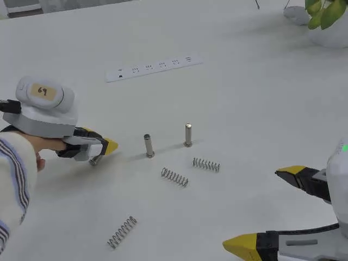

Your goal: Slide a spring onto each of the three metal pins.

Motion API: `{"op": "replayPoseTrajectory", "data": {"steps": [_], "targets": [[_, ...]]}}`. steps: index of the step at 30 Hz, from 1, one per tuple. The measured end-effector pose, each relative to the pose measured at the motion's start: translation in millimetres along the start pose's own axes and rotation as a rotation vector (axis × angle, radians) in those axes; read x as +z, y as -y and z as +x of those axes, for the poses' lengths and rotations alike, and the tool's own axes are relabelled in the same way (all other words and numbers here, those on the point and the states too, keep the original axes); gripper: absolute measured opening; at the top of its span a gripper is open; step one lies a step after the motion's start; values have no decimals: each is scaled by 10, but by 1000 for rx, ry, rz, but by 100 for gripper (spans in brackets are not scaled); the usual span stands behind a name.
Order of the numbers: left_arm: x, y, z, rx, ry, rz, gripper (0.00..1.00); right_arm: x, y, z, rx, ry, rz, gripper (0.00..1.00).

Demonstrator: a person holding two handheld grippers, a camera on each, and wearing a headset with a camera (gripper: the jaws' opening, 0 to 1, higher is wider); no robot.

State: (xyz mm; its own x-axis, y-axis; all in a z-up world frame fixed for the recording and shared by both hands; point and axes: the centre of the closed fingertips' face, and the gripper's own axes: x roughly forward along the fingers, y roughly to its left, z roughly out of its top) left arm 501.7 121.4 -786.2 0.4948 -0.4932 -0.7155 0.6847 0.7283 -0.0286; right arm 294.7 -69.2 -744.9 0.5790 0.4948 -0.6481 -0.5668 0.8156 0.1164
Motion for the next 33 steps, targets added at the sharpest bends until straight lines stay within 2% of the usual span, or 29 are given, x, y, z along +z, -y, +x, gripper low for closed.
{"op": "replayPoseTrajectory", "data": {"steps": [6,11,13,14,17,20,21,23,27,33], "targets": [[-61,-5,28,1,-21,-6,11,12,-6,2,1,3,1,89],[-59,-3,51,0,-21,-12,9,28,-9,-3,2,12,4,90],[-52,-28,62,16,-22,-22,8,17,-3,-3,0,7,4,90],[-62,-56,68,31,-30,-17,7,9,4,0,-2,5,7,90],[-86,-50,89,28,-41,-12,4,0,-6,2,6,9,18,90],[-154,-43,114,33,-71,11,3,6,-10,-6,6,14,22,90],[-97,-63,131,39,-41,34,2,10,-10,-9,5,15,21,90],[-122,-51,121,38,-55,10,1,17,-8,-13,4,18,22,90],[-114,-48,130,49,-47,24,1,11,-6,-15,3,13,17,90],[-123,-48,128,52,-39,12,0,11,-18,-9,5,16,17,89]]}}
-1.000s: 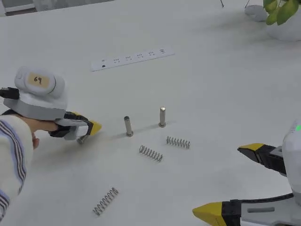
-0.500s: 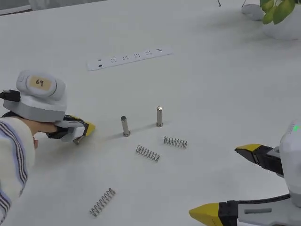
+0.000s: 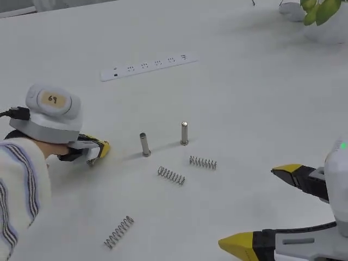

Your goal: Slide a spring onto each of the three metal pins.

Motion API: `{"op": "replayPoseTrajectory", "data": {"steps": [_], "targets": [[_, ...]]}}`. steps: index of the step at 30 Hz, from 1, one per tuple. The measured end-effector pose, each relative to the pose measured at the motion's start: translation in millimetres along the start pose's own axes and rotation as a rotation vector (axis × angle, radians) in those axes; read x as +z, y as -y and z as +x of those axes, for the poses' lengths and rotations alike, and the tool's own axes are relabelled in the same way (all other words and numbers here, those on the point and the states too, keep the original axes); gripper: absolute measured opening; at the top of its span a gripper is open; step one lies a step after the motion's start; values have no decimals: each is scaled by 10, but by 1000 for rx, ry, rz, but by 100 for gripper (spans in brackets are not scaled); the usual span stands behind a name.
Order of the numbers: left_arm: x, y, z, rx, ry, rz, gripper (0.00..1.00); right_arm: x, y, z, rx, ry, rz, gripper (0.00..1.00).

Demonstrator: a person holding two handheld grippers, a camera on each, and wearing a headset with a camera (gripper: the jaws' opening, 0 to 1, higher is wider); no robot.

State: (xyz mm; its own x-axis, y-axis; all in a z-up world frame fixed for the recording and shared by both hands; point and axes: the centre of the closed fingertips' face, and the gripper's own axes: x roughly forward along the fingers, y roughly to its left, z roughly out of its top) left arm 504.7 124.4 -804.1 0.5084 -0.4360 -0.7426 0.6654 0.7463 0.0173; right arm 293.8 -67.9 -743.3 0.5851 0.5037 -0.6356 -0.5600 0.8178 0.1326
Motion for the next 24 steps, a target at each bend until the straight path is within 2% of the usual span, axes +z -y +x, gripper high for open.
{"op": "replayPoseTrajectory", "data": {"steps": [3,10,15,19,24], "targets": [[-1,-3,-1,7,5,-29,0,-9,-4,2,-1,-1,-1,89],[-8,-12,1,35,11,-48,0,20,-8,-11,0,24,11,89],[-40,-13,-27,42,-5,-60,0,3,27,-21,-18,17,4,89],[-89,33,-93,38,-22,-27,0,-16,53,-38,-26,12,4,89],[-19,23,-226,42,3,-64,0,5,46,-50,-25,12,-6,89]]}}
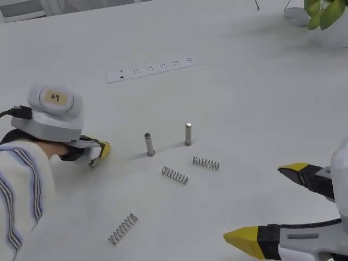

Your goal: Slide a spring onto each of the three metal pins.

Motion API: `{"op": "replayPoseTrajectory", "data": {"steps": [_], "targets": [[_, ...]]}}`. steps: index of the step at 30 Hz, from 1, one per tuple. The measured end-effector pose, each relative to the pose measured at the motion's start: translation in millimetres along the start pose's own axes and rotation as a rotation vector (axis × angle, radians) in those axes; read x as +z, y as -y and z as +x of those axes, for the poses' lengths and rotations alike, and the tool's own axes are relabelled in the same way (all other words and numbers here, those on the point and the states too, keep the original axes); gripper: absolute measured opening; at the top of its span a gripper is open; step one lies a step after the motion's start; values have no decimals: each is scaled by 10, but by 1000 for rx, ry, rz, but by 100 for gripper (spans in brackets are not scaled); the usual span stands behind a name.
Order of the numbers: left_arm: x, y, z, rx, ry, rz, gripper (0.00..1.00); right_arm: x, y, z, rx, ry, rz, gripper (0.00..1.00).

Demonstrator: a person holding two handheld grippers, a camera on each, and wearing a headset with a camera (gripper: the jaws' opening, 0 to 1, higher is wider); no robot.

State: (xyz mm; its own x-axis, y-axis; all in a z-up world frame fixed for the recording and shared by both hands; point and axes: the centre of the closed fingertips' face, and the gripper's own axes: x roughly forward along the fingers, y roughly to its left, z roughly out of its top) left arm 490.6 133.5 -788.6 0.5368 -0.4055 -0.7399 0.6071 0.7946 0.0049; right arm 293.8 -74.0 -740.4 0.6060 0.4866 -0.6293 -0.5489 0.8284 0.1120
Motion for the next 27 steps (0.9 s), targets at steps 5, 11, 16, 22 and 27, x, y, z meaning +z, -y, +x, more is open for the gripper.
{"op": "replayPoseTrajectory", "data": {"steps": [5,11,16,22,27], "targets": [[26,-65,-152,12,33,-37,0,48,-5,-12,-3,17,3,89],[-9,-87,-302,15,57,-49,0,91,16,-44,-11,26,-15,90],[-66,-77,-347,11,58,-34,0,100,45,-64,-18,24,-30,89],[-45,-82,-383,10,77,-21,0,142,27,-67,-16,38,-33,89],[-42,-68,-386,3,70,6,0,135,7,-53,-11,30,-48,89]]}}
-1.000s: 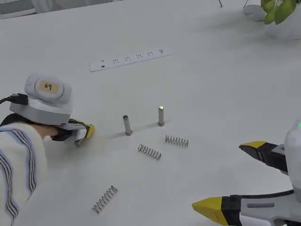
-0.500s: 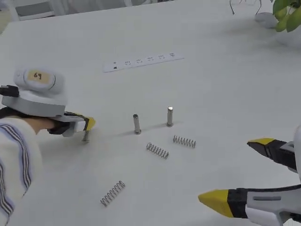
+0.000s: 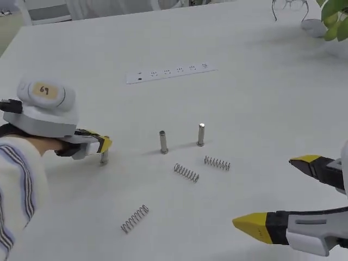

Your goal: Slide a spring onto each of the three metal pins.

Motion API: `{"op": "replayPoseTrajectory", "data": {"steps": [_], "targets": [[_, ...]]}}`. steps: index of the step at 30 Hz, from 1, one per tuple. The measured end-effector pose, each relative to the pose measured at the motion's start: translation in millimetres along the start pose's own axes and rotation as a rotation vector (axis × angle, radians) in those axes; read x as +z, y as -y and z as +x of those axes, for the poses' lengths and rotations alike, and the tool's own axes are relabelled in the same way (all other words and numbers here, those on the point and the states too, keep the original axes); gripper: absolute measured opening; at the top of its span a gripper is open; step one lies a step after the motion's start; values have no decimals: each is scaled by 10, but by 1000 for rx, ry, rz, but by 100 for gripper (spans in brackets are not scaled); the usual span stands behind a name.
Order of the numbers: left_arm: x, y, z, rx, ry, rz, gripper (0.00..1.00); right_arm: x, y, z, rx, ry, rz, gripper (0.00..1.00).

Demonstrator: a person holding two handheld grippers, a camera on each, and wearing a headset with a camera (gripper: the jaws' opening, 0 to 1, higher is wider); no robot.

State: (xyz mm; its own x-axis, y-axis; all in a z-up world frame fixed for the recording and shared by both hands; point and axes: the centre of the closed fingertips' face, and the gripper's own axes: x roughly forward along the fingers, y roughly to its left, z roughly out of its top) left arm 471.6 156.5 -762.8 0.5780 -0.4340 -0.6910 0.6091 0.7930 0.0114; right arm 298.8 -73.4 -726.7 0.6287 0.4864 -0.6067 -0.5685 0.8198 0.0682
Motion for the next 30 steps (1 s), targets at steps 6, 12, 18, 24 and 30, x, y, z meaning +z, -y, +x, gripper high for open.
{"op": "replayPoseTrajectory", "data": {"steps": [6,12,18,24,30], "targets": [[17,93,6,-32,7,36,0,4,-6,4,1,-3,-4,89],[42,178,22,-52,9,64,0,1,-6,8,3,-5,-9,89],[50,244,34,-68,4,76,0,2,-8,5,5,-5,-11,89],[64,272,53,-72,7,82,0,-9,-2,8,2,-11,-12,90],[120,297,92,-74,7,89,0,-23,-3,11,8,-19,-14,89]]}}
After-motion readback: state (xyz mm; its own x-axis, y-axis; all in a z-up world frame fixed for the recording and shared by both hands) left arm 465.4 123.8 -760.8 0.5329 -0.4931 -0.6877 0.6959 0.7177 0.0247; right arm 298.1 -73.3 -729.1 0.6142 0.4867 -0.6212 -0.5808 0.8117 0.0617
